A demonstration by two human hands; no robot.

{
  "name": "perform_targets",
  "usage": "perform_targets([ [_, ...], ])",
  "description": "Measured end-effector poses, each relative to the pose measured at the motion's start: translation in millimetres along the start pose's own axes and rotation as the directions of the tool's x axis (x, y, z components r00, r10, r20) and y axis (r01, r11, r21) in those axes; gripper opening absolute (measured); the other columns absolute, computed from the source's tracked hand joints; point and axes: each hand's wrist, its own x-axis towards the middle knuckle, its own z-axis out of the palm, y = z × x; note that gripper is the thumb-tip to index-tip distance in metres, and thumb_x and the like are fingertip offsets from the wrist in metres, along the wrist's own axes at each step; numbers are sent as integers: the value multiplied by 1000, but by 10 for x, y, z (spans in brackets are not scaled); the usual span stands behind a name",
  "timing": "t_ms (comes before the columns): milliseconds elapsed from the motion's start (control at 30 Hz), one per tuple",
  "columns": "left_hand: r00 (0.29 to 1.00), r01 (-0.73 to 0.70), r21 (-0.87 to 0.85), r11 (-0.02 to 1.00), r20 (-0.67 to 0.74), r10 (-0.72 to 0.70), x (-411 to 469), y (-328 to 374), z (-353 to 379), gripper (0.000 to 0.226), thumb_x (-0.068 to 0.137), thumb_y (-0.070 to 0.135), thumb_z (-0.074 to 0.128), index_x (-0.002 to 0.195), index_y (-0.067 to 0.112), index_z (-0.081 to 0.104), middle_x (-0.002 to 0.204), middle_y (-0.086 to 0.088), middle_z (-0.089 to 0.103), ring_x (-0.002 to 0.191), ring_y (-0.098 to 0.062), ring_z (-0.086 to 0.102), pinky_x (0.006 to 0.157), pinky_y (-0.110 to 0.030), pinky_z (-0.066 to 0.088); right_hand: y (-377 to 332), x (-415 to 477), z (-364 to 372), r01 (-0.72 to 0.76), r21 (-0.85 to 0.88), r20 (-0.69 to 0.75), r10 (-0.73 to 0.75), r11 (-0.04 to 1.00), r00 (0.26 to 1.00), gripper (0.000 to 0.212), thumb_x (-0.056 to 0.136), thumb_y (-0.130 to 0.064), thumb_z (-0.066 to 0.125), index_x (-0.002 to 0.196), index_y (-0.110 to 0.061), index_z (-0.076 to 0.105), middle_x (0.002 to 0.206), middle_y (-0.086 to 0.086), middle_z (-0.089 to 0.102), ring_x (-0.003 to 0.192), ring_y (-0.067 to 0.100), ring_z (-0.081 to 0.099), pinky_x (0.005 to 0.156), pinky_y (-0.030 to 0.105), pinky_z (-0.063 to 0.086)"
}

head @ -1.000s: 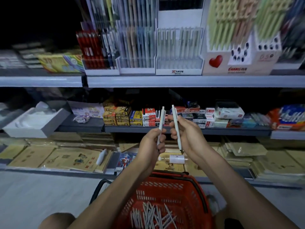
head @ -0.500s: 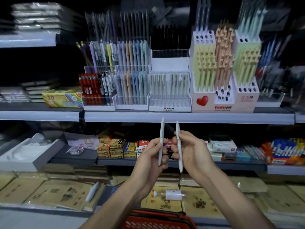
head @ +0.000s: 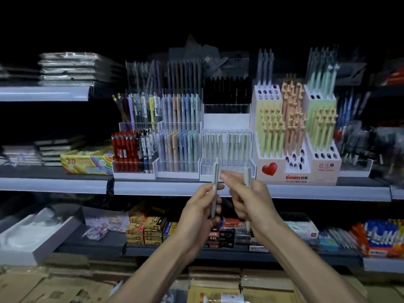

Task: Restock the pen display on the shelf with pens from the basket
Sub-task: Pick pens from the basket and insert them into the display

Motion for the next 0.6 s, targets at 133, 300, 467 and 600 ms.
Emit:
perform_targets([
  [133,999,-36,105,994,13,35,162,158,11,22,108,22,52,118,17,71,87,-2,59,76,-15,57,75,-34,46,-124,254,84,152,-188,-73,-168,970,983,17,86,-22,82,99,-15,77,48,-16,57,42,-1,52,45,9,37],
  [300,994,-104,324,940,-1,110,457,349,-42,24,106,31,59,119,18,73,101,0,78,99,-18,76,92,-38,57,-229,628,106,259,-349,-69,-300,901,951,13,83,-22,84,93,-15,80,76,-5,77,65,3,69,71,25,57],
  [467,947,-231,634,738,-27,319,986,574,-154,11,101,18,68,103,8,71,90,-3,80,86,-11,76,75,-21,55,-279,1067,101,277,-430,-89,-345,859,934,12,82,-22,85,92,-16,80,80,-2,79,79,12,77,82,28,60],
  [600,895,-262,785,561,-20,446,1439,718,-227,15,95,22,74,81,25,77,77,7,78,75,-12,76,79,-40,62,-323,1439,156,316,-446,-95,-395,837,914,16,81,-18,86,95,-13,81,80,-3,79,78,10,77,81,25,60],
])
